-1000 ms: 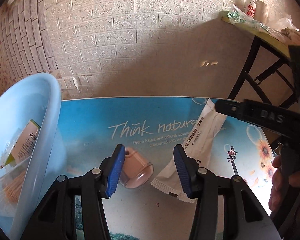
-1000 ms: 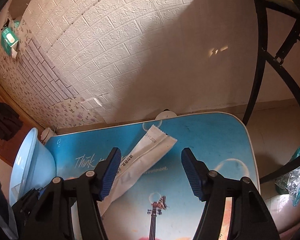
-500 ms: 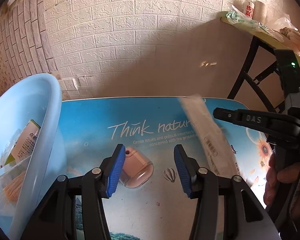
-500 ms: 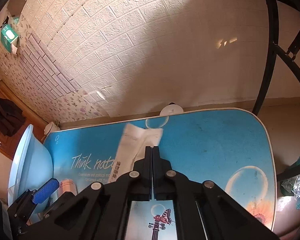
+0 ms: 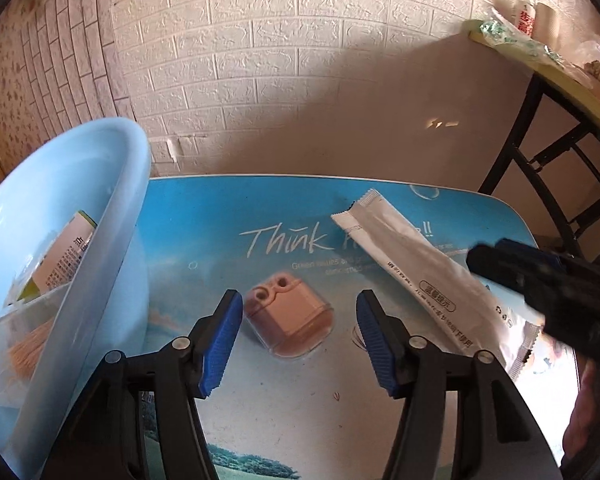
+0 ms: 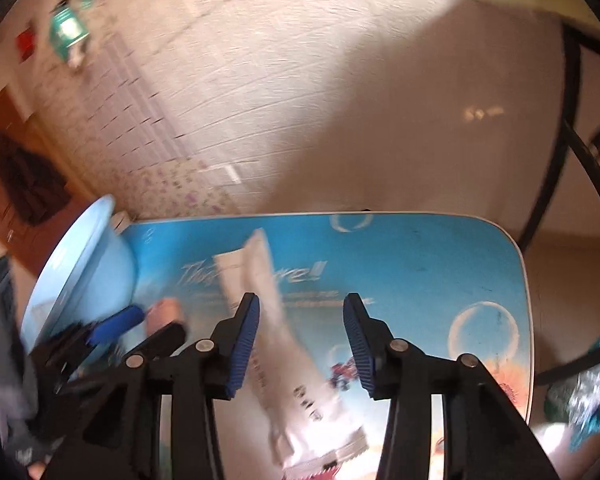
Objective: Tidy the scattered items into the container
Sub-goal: 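Grasp the pink case with the left tool while the right tool grasps the white packet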
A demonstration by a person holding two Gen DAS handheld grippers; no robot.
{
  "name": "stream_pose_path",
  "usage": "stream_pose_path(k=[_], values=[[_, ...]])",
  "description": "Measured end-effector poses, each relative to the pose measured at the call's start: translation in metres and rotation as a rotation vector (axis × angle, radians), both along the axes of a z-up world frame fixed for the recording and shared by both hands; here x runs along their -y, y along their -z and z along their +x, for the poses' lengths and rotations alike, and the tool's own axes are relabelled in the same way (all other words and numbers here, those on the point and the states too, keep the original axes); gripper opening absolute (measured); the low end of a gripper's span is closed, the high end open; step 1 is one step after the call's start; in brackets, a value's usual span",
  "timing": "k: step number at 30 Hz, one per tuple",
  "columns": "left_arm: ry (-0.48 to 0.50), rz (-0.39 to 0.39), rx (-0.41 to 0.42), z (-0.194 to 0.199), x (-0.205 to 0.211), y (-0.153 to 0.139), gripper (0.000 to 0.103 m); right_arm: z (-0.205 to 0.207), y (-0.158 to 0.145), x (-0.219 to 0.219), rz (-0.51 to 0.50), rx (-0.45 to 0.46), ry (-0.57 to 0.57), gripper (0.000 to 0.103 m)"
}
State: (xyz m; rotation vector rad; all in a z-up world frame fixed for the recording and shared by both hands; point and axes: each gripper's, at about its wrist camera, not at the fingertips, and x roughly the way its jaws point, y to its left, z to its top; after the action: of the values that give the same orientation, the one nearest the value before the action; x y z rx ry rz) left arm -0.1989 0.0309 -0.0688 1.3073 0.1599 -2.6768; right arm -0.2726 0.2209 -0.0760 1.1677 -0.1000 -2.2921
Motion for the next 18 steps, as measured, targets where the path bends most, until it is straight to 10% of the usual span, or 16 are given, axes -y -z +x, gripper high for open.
stream_pose_path(k=[12, 18], values=[[0.013, -0.005, 0.045, -0.013, 0.001, 0.012, 0.046, 0.012, 0.011, 0.02, 0.097, -0.015, -0.112, 0.045], [0.057, 0.009, 0.024, -0.011, 0.002, 0.015, 0.045, 0.016, 0.014, 0.021, 0.115, -0.013, -0.16, 0.012]])
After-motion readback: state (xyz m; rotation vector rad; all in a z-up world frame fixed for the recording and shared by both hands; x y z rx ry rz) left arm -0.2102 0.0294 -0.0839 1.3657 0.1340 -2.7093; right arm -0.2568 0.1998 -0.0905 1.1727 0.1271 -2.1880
